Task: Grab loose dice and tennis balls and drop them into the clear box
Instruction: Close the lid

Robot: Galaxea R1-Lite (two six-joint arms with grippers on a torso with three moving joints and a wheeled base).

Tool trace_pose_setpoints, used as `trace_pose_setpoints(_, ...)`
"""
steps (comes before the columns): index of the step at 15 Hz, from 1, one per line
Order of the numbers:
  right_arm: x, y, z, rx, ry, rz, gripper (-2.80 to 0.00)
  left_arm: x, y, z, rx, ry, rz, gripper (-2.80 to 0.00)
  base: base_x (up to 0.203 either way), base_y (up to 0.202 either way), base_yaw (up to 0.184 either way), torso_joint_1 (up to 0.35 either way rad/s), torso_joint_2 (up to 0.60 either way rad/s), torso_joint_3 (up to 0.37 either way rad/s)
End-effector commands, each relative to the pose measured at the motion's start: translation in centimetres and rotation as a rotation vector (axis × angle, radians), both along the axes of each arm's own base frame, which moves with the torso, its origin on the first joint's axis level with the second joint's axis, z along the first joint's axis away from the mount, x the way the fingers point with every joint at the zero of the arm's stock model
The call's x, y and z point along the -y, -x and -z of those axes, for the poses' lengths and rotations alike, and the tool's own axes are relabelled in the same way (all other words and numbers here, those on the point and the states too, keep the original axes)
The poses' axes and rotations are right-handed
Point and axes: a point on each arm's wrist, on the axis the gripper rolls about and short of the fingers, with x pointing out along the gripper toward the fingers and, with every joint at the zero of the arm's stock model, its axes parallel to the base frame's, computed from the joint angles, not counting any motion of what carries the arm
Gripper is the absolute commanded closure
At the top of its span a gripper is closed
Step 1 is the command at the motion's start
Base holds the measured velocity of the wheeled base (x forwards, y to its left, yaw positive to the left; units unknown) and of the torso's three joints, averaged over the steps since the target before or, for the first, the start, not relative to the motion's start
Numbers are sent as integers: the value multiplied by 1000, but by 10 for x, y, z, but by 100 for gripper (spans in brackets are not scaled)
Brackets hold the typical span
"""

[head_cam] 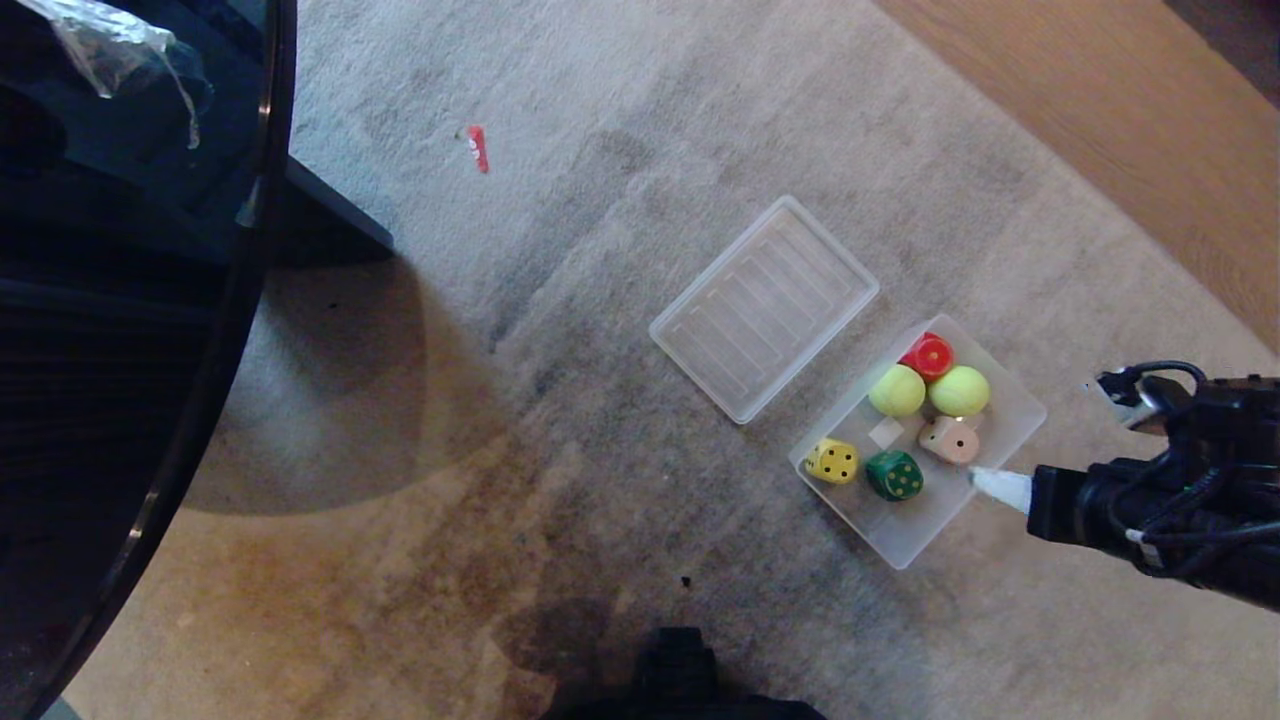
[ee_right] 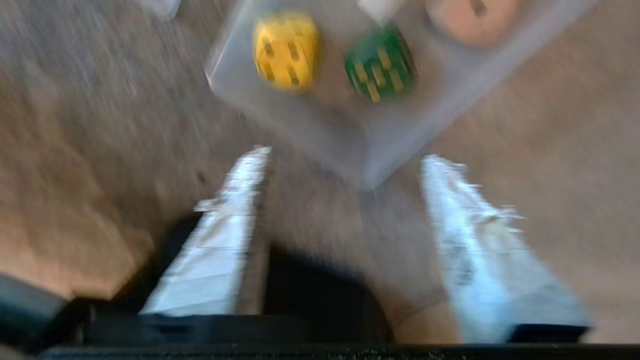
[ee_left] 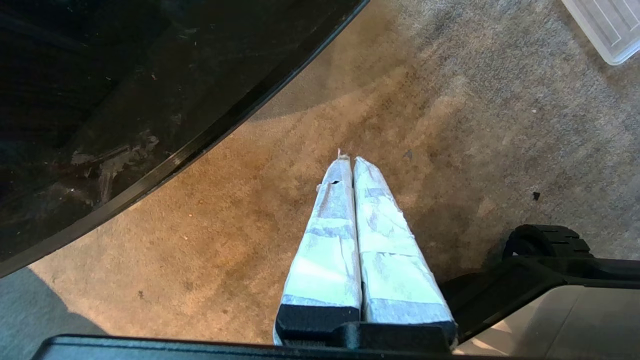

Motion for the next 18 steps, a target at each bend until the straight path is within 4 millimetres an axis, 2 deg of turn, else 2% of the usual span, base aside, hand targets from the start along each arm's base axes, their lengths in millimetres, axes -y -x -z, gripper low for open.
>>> trace_pose_setpoints(1,3,18,-13,50,-6,2,0,0,0,0,0,1,-1,0,0,0,0,0,0,0)
trace_pose_setpoints(4,4,22,-11,30,9,1,0,0,0,0,0,1,-1,0,0,0,0,0,0,0)
trace_pose_setpoints(5,6,33,-9,-8,34,-2,0,0,0,0,0,1,0,0,0,0,0,0,0,0)
trace_pose_setpoints(7,12,72,-16,1,77,-6,0,0,0,0,0,1,-1,0,0,0,0,0,0,0)
trace_pose_setpoints(9,21,130,-24,108,111,3,0,0,0,0,2,1,-1,0,0,0,0,0,0,0)
trace_pose_setpoints(10,25,159,-18,146,133,11,0,0,0,0,2,1,-1,0,0,0,0,0,0,0)
trace_pose_setpoints(11,27,177,-8,148,156,15,0,0,0,0,2,1,-1,0,0,0,0,0,0,0)
trace_pose_setpoints(14,31,217,29,173,216,45,0,0,0,0,0,1,0,0,0,0,0,0,0,0)
trace_pose_setpoints(16,31,229,51,171,246,60,0,0,0,0,0,1,-1,0,0,0,0,0,0,0)
trace_pose_setpoints(18,30,241,58,297,256,67,0,0,0,0,0,1,-1,0,0,0,0,0,0,0)
